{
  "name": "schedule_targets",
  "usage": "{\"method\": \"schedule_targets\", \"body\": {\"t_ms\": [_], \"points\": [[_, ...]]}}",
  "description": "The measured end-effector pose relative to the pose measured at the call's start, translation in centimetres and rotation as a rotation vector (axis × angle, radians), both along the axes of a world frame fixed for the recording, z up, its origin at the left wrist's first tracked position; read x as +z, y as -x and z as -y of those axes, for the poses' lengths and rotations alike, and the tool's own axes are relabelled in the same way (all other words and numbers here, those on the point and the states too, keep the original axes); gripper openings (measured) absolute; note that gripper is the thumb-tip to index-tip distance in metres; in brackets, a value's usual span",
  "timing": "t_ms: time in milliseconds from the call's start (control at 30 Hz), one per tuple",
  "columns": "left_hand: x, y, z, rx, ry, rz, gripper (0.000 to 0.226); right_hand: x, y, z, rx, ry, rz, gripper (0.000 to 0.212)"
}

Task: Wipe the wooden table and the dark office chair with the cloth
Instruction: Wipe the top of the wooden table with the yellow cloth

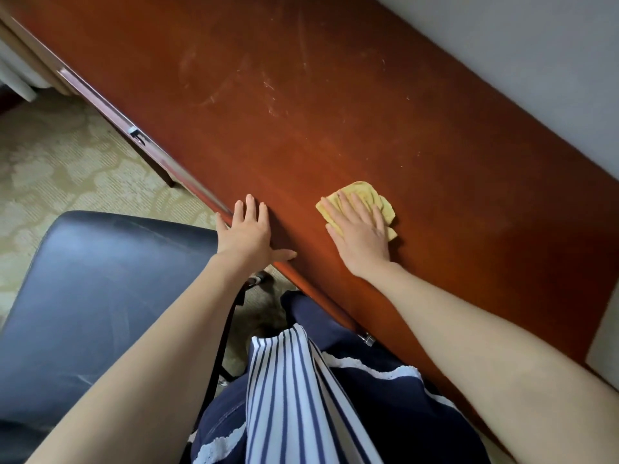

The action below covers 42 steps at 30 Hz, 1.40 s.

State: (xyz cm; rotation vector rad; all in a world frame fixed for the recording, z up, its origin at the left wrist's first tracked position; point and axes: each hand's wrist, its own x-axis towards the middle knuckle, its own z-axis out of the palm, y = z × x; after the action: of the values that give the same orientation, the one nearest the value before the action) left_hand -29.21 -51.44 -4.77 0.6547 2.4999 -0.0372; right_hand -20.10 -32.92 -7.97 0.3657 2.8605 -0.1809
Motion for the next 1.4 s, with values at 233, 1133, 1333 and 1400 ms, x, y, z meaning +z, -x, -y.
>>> {"method": "schedule_targets", "body": {"t_ms": [233,1133,1333,1400], "points": [[-0.5,-0.7,-1.6,0.018,-0.176,-0.153,0.100,0.0,-6.1,0.6,0.394,0.019,-0.036,0.046],[-2.2,-0.7,-7.3,-0.188,-0.054,-0.022,0.102,-0.6,-3.0,-7.8,-0.438,-0.042,0.023,0.049],[-2.1,-0.5,-7.1,-0.203,-0.053,-0.028,0.097,-0.8,-3.5,-1.7,-0.165,-0.031,-0.025,0.049],[-2.0,-0.6,-7.2,-0.208,-0.040,-0.037,0.100,-0.6,-5.1,-1.1,-0.017,0.025,-0.041,0.048]]}}
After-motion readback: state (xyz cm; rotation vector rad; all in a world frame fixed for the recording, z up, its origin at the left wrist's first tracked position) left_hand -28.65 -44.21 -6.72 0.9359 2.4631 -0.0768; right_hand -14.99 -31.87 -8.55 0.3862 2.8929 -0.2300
